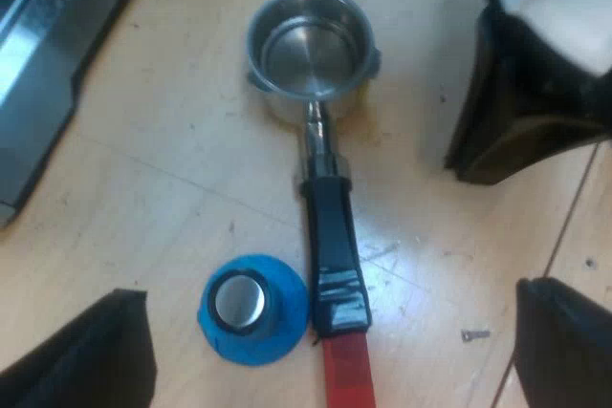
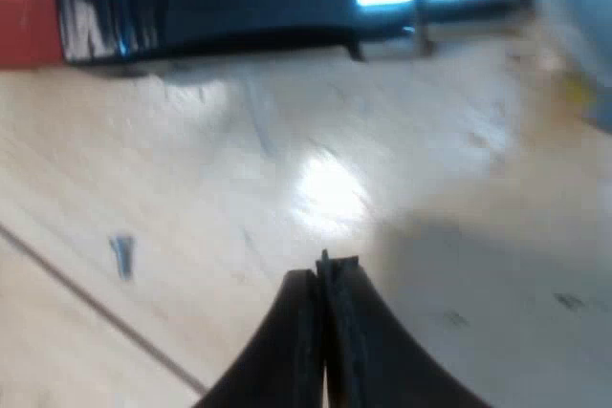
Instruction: Put the handle in the coffee machine
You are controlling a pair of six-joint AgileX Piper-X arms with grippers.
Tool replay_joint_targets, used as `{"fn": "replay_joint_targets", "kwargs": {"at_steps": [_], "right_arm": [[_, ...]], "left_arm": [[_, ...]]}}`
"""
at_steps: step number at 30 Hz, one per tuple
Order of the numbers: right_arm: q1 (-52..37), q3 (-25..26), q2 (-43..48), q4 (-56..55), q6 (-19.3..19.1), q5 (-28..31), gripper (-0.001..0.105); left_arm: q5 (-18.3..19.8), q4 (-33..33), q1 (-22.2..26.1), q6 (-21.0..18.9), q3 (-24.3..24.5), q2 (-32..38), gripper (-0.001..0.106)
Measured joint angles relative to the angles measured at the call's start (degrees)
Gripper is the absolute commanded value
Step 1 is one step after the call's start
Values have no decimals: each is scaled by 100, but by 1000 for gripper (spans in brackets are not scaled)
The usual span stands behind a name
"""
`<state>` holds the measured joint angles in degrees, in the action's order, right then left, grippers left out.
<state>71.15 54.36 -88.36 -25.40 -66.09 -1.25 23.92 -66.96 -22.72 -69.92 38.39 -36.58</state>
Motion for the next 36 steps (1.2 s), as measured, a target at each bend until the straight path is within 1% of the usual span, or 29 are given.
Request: {"fn": "replay_joint_targets", "kwargs": {"at_steps": [2, 3, 5, 6, 7, 8, 10, 16, 18, 19, 20, 21, 22, 23, 24, 28, 30, 32, 36], "right_arm": [[-11, 0, 249, -359, -77, 56, 20], [-11, 0, 290, -479, -79, 56, 32], [-11, 34, 491, -920, -77, 166, 49], [-11, 59, 605, -1170, -91, 252, 63], [-11, 73, 669, -1299, -108, 302, 67], [-11, 107, 749, -1449, -187, 420, 72], [-34, 158, 809, -1581, -230, 532, 75], [-438, 516, 862, -2004, -332, 620, 74], [-778, 704, 862, -2085, -792, 579, 77], [-806, 719, 862, -2082, -823, 576, 77], [-833, 735, 862, -2085, -849, 576, 81], [-988, 815, 862, -2085, -1027, 576, 85], [-988, 815, 862, -2085, -1027, 576, 86], [-1056, 845, 862, -2085, -1115, 576, 86], [-1305, 925, 862, -2067, -1500, 532, 86], [-1505, 930, 841, -2018, -1588, 311, 86], [-1592, 930, 785, -1942, -1743, 233, 86], [-1617, 930, 721, -1834, -1819, 185, 86], [-1614, 985, 477, -1671, -1928, 55, 86]], "left_arm": [[0, 38, 0, 0, 0, 0, 78], [0, 56, 0, 0, 0, 0, 78], [0, 147, 0, 0, 0, 0, 78], [28, 164, 0, 0, 0, 0, 78], [39, 172, 0, 0, 0, 0, 78], [140, 240, 0, 0, 0, 0, 78], [222, 303, 0, 0, 0, 0, 78], [306, 411, 0, 0, 0, 0, 78], [306, 411, 0, 0, 0, 0, 79], [317, 411, 0, 0, 0, 0, 79], [320, 411, 0, 0, 0, 0, 82], [323, 411, 0, 0, 0, 0, 84], [335, 411, 0, 0, 0, 0, 84], [346, 411, 0, 0, -12, 0, 87], [345, 411, 0, 0, -31, 0, 88], [443, 416, 0, 0, -119, 0, 88], [550, 416, 0, 0, -169, -14, 88], [612, 416, 0, -31, -168, -14, 88], [653, 416, 0, -35, -168, -14, 88]]}}
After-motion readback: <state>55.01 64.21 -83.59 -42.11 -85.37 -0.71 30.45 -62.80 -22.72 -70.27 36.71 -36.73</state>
